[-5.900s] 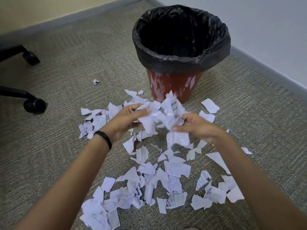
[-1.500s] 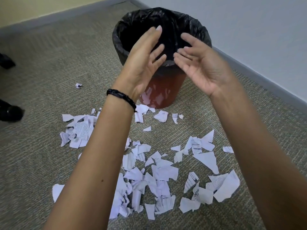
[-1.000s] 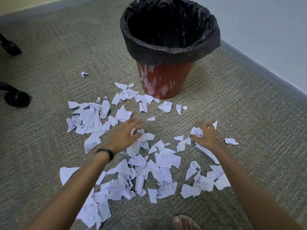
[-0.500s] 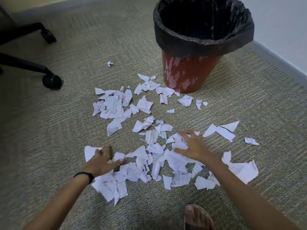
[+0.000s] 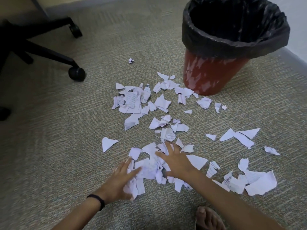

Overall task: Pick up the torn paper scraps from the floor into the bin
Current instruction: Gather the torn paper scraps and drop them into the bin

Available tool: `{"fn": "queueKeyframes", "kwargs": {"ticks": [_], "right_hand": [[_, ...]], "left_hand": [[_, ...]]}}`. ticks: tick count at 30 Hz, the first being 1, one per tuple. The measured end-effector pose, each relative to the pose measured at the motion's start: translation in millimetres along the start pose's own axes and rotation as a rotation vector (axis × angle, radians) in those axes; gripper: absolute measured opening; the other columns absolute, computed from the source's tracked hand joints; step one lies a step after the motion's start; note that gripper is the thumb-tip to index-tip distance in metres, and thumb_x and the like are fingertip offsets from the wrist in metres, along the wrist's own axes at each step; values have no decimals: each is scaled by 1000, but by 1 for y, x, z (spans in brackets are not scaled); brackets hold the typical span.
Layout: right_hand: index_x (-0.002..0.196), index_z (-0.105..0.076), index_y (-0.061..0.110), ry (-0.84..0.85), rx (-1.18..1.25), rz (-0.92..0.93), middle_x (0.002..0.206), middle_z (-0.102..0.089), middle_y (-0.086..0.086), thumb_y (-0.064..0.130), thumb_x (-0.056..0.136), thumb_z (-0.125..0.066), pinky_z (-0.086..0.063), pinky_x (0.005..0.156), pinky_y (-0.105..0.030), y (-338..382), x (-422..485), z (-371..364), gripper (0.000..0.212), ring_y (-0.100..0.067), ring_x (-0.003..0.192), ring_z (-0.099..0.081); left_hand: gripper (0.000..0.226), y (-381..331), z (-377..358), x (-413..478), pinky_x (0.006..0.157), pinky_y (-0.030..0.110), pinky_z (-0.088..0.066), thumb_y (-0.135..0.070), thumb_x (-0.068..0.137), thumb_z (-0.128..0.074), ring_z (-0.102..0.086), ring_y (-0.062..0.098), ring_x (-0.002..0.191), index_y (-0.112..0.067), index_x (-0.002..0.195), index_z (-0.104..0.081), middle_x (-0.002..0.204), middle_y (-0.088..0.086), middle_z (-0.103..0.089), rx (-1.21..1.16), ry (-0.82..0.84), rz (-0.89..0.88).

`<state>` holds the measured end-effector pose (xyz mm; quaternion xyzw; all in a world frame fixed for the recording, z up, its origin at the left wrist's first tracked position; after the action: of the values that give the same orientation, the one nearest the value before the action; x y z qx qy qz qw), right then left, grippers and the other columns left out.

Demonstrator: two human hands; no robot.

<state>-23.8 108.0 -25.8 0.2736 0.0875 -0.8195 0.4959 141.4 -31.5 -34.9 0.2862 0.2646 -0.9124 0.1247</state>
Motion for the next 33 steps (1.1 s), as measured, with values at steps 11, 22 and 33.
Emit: {"fn": "queueKeyframes", "kwargs": {"ticks": [11,22,33], "right_hand": [[120,-52,8,-156,61,38,133,-40,-15,-16,79,-43,-36,63,-33,-10,7,11,49,-31,120,-41],[110,-66,7,-437,821,-215,115,-63,-14,6,81,-67,-36,74,-23,-106,-12,53,29,-22,100,-57],[82,-68,25,-713,1572,-135,88,-71,8,7,81,-67,-54,75,-32,-193,-71,210,18,-11,80,-65]], "left_hand": [[27,-15,29,25,65,26,-48,-20,85,-63,-65,14,89,-29,110,-57,122,-7,-52,91,-337,-152],[19,-91,123,83,68,16,-40,-15,84,-69,-56,13,87,-13,102,-65,96,-4,-62,-348,-488,-102],[20,-243,247,129,74,24,-56,-17,86,-66,-70,12,90,-11,105,-64,99,0,-71,-1083,-492,-365]]}}
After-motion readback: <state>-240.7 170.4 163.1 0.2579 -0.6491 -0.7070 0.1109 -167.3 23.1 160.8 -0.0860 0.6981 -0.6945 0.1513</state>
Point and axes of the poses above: each hand's wrist, its own x-axis towards the middle knuckle, its own z-axis out of the back of the hand, y = z × x, the point moved 5 cm from there along x, towards the middle knuckle
